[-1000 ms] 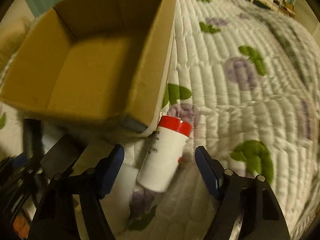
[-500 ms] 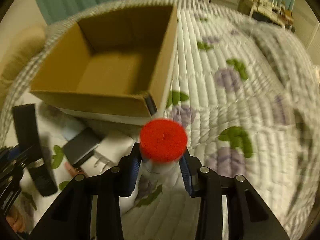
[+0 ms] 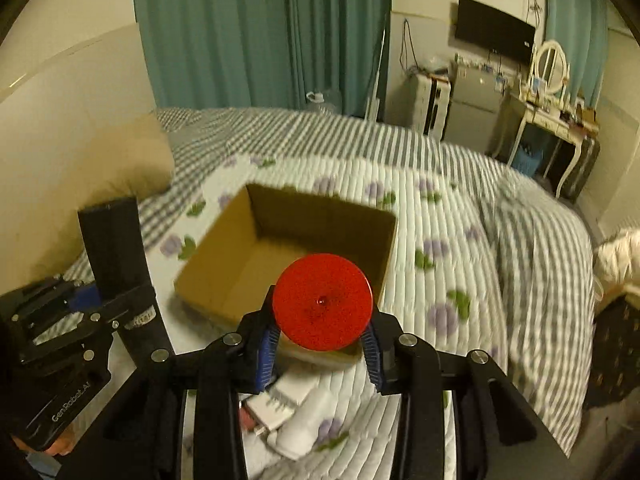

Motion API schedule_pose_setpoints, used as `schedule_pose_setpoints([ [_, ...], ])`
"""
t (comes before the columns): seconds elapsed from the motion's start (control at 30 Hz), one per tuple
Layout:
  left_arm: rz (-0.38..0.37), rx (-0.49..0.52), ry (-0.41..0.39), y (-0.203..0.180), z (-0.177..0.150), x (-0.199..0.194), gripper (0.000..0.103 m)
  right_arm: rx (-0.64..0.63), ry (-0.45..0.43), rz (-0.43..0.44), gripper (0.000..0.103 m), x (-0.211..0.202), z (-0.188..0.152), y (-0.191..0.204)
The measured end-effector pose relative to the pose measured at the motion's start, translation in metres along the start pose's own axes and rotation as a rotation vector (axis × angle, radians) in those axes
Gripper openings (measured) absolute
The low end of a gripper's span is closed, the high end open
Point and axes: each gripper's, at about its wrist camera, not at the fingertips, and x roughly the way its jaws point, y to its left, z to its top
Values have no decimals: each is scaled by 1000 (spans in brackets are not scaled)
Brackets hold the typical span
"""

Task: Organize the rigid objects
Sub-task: 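Grasp the black remote with the left tool while the right grasps the red-capped bottle, then drop the remote and bottle into the cardboard box, opening both tools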

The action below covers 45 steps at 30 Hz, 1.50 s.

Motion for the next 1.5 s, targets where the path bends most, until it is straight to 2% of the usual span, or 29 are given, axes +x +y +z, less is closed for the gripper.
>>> schedule_pose_setpoints([
  [0.13, 11, 9, -5, 0, 23, 19, 19, 5, 15, -3, 36, 14, 19, -3],
  [0.23, 15, 9, 15, -1, 33, 49, 19, 16, 63, -22, 36, 39, 26, -5],
  [0.43, 47, 11, 115, -4, 20, 111, 19, 49, 185, -49, 36, 102, 14, -17],
  [0.53, 49, -3, 153, -1, 10, 130, 19, 42, 218, -66, 36, 121, 4, -17],
  [0.63, 49, -14, 174, 1, 5, 141, 19, 47, 229, -66, 36, 132, -1, -21],
  [0.77, 36, -35, 184, 4, 4, 145, 19, 103, 192, -22, 37, 131, 2, -32],
  [0.87, 39, -50, 196, 9, 6, 145, 23, 102, 161, -17, 64, 118, 7, -33],
  [0.9, 35, -49, 193, 10, 6, 143, 29, 103, 144, -27, 66, 110, 8, -35],
  [0.97, 39, -41, 178, 11, 9, 133, 52, 106, 120, -27, 66, 96, 13, -37],
  [1.0, 45, -39, 163, 12, 10, 128, 69, 107, 105, -26, 67, 87, 14, -38],
  [1.03, 51, -35, 138, 13, 10, 119, 73, 104, 89, -33, 69, 77, 15, -40],
  [1.1, 48, -20, 117, 14, 10, 107, 74, 85, 66, -51, 75, 62, 15, -39],
  [1.17, 47, -11, 100, 16, 8, 92, 84, 58, 27, -81, 79, 39, 12, -37],
  [1.23, 47, -12, 77, 19, 3, 77, 99, 36, -3, -87, 86, 19, 5, -33],
  [1.3, 42, -11, 48, 21, -5, 60, 100, 20, -17, -81, 94, 8, -4, -29],
  [1.5, 31, -27, 19, 28, -43, 28, 103, 2, 8, -72, 96, -3, -50, -13],
])
